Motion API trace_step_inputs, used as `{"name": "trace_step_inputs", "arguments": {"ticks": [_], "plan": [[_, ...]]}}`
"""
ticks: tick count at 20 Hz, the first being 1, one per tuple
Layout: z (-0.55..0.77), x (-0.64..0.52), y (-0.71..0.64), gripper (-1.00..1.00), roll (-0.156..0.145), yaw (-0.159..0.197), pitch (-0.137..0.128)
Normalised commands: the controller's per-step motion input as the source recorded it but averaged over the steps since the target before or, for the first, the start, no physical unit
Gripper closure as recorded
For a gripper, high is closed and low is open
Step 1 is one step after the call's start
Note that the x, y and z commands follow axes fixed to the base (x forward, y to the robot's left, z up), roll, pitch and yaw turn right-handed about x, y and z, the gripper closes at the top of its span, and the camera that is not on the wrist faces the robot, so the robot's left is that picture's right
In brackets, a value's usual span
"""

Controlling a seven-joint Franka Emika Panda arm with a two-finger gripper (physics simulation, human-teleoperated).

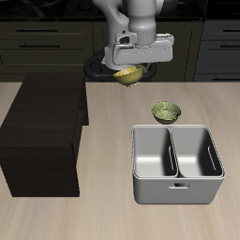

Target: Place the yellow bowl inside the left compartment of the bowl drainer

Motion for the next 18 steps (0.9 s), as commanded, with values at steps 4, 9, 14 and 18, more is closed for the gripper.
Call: {"name": "trace_step_inputs", "arguments": {"ticks": [4,9,14,18], "plan": [[0.13,-0.02,0.02,1.0,-0.005,0.011,-0.014],[0.51,-0.09,-0.02,1.0,-0.013,0.02,-0.072],[0.22,0.02,-0.01,1.0,-0.011,0.0,-0.032],[0.07,0.2,0.08,1.0,0.005,-0.006,0.013]]}}
